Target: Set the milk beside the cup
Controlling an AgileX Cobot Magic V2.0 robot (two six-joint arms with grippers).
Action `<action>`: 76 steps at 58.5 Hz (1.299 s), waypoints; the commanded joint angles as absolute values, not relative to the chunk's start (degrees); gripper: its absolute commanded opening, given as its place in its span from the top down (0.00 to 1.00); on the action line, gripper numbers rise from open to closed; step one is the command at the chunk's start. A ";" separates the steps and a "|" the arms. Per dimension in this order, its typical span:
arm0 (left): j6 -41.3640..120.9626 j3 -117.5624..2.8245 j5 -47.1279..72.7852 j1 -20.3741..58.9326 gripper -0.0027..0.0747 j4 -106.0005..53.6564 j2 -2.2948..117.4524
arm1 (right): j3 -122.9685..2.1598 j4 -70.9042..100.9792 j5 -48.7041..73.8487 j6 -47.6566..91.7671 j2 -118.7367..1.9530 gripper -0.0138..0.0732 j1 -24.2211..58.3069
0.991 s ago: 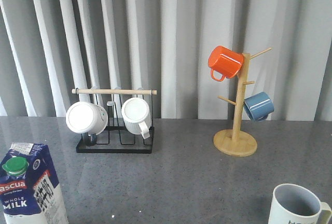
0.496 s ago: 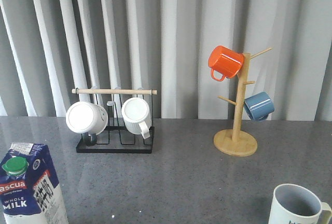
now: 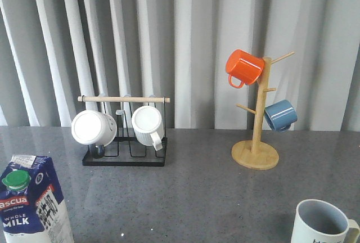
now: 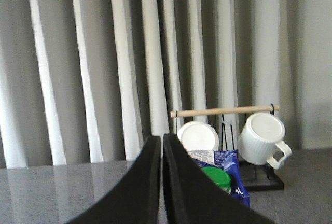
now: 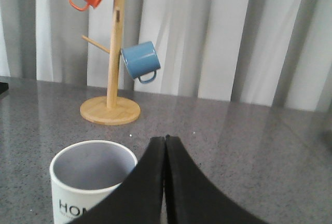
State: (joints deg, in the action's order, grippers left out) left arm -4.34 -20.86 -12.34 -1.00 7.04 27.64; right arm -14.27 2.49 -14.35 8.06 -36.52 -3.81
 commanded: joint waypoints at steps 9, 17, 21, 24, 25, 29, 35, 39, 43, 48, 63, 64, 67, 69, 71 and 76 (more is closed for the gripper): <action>-5.42 -25.52 -20.55 3.76 0.97 6.75 44.97 | -21.87 18.25 -21.91 7.05 -53.36 0.85 -4.10; -5.65 -25.52 -21.95 4.01 0.97 6.75 50.58 | -21.87 19.80 -23.21 7.05 -56.61 0.85 -4.17; -5.81 -25.52 -22.31 4.01 0.97 6.75 52.63 | -21.87 19.51 -23.20 7.20 -56.81 0.85 -4.17; -6.45 -25.52 -21.94 4.01 0.97 6.69 54.06 | -21.87 18.77 -22.60 8.37 -56.81 0.85 -4.17; -6.96 -25.52 -21.86 4.01 0.97 6.69 54.46 | -21.87 18.21 -22.45 9.06 -56.81 0.85 -4.17; -9.33 -25.57 -22.06 4.01 0.97 6.69 55.45 | -21.87 16.29 -21.15 12.23 -56.81 0.85 -4.17; -14.51 -26.24 -21.61 4.01 0.94 6.76 55.81 | -21.87 15.93 -20.92 14.18 -56.81 0.81 -4.17; -15.94 -27.38 -21.38 4.01 0.88 6.75 55.81 | -21.87 15.93 -20.87 15.17 -56.81 0.77 -4.17; -16.37 -29.21 -20.04 4.01 0.78 6.75 55.81 | -22.05 15.93 -20.60 16.30 -56.81 0.68 -4.17; -16.37 -31.59 -17.24 4.01 0.61 6.75 55.81 | -22.86 15.89 -18.60 17.35 -56.81 0.54 -4.17; -16.25 -35.27 -5.92 4.01 0.31 6.75 55.21 | -24.35 15.95 -12.85 17.84 -54.99 0.15 -4.11; -16.31 -35.34 -5.26 4.01 0.31 6.75 54.98 | -24.35 15.95 -12.70 17.84 -54.53 0.14 -4.11; -16.31 -35.34 -4.56 4.01 0.31 6.75 54.41 | -24.35 15.99 -12.70 17.84 -53.41 0.13 -4.11; -16.31 -35.34 -4.29 4.01 0.31 6.75 53.87 | -24.35 15.99 -12.70 17.84 -52.60 0.13 -4.11; -16.31 -35.34 -4.29 4.01 0.31 6.75 53.37 | -24.35 15.99 -12.70 17.84 -51.79 0.13 -4.11; -16.31 -35.34 -4.96 4.01 0.31 6.75 52.19 | -24.35 15.99 -12.70 17.84 -50.02 0.14 -4.11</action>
